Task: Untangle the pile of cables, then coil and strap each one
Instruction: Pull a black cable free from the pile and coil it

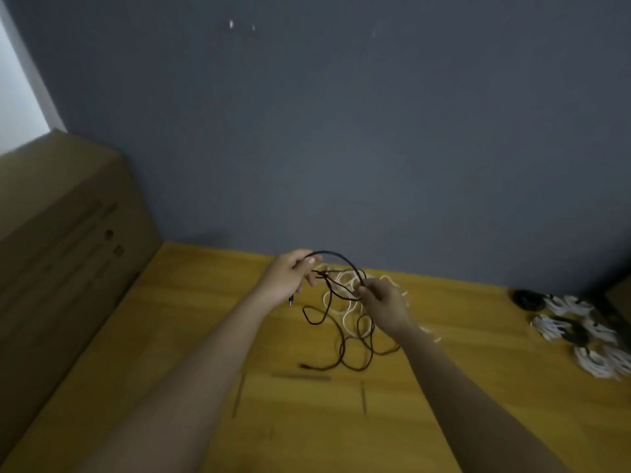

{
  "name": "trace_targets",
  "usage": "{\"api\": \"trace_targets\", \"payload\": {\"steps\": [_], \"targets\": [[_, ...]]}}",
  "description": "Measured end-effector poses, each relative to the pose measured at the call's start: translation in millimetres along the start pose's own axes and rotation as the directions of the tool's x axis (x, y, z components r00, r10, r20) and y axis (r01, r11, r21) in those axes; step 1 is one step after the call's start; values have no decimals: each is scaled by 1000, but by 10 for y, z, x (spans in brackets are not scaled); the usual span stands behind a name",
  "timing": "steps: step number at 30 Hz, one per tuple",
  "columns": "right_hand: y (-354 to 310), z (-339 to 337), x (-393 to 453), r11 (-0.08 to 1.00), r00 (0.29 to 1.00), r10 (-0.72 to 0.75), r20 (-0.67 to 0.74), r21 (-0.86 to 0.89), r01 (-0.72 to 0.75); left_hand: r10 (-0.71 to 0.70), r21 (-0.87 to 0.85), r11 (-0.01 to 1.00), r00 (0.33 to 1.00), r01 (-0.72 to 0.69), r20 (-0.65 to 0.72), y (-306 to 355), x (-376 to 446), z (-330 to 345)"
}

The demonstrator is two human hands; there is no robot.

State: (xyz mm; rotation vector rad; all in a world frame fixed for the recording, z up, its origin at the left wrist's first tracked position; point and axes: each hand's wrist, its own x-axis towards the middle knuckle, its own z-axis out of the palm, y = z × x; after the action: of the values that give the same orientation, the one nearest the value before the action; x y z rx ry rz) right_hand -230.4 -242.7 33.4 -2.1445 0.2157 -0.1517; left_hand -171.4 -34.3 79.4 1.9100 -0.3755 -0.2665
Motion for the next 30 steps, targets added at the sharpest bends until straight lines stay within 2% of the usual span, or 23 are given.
{"api": "trace_targets", "payload": {"steps": [4,8,11,14,16,20,23,27,30], "targets": [[503,397,-320,994,992,93,90,-61,-88,-126,-70,989,992,128,29,-492,-180,209],[797,758,-590,982,972,183,146,16,-188,-235,-125,964,972,235,18,-912,-344,376],[948,971,-781,978,970,195,147,40,-203,-293,-184,942,956,282,-33,-1118,-459,437],[1069,1128,-922,978,965,209,155,-21,-209,-314,-269,915,949,301,-8,-1215,-538,427],[1127,1189,-1007,975,958,222,181,-45,-217,-307,-363,886,952,289,10,-1219,-585,401],[1227,1205,-1091,957,936,265,230,-178,-227,-337,-555,796,938,240,-78,-1184,-618,231],[1208,1176,-1000,937,933,268,240,-292,-194,-364,-645,739,920,192,-143,-1182,-619,26],[1084,1174,-808,916,921,297,252,-347,-200,-353,-733,671,919,117,-177,-1128,-600,-202],[847,1219,-648,943,968,210,139,-290,-163,-339,-782,622,914,41,-223,-1099,-597,-410]]}}
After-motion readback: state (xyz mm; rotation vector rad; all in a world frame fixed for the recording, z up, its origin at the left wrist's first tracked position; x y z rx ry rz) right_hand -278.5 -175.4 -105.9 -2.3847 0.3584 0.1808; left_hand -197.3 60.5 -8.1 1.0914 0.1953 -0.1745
